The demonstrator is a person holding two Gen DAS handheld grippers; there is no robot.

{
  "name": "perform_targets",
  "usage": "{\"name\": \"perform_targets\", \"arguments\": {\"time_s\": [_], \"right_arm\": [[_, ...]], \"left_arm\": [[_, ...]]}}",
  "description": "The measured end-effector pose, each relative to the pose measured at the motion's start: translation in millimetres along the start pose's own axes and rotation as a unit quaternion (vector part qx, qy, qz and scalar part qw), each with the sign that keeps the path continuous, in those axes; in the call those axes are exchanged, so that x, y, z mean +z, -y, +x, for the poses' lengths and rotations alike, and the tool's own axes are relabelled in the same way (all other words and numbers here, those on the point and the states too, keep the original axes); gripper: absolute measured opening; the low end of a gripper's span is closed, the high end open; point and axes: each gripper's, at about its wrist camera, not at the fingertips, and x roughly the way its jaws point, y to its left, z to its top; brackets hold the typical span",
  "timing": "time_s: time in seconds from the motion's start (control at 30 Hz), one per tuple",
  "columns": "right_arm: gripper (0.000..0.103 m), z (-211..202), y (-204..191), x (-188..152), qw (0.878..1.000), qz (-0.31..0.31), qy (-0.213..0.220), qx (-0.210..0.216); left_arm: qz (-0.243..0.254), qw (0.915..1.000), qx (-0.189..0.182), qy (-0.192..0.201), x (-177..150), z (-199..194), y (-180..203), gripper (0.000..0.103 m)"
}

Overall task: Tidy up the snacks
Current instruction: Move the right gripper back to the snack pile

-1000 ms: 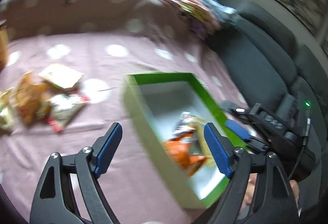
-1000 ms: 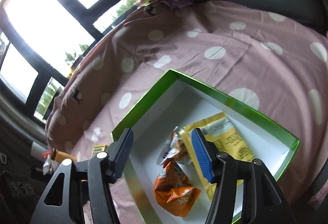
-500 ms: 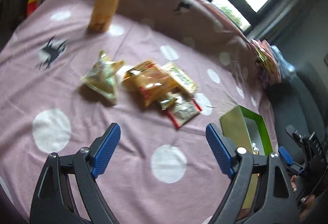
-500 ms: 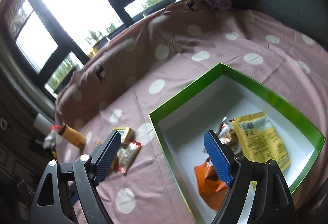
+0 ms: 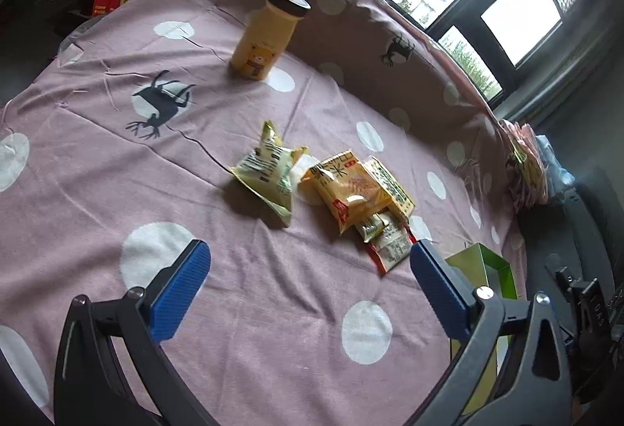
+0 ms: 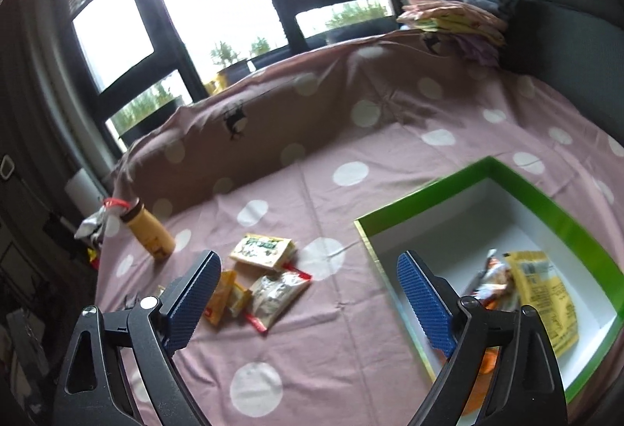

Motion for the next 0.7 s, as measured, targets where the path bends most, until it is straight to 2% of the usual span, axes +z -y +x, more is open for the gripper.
{"name": "perform_targets", "arguments": {"time_s": [0.27,0.43,0.7], "right_arm": [[0.092,28,-13,-14,0.999,-0.005,-0.047,0.023],[0.092,52,-18,-22,0.996,0.001,-0.086,0.028],[0.092,107,-23,-38,0.986,0.011,-0.166,0.028]], "left_arm": [[0.007,0.9995,0.026,0.017,4,-12,-11,0.102],[0.012,0.9978,0.063,0.020,4,-12,-18,0.102],[0.022,0.9943,0.103,0.011,4,-3,-25,0.102]]}}
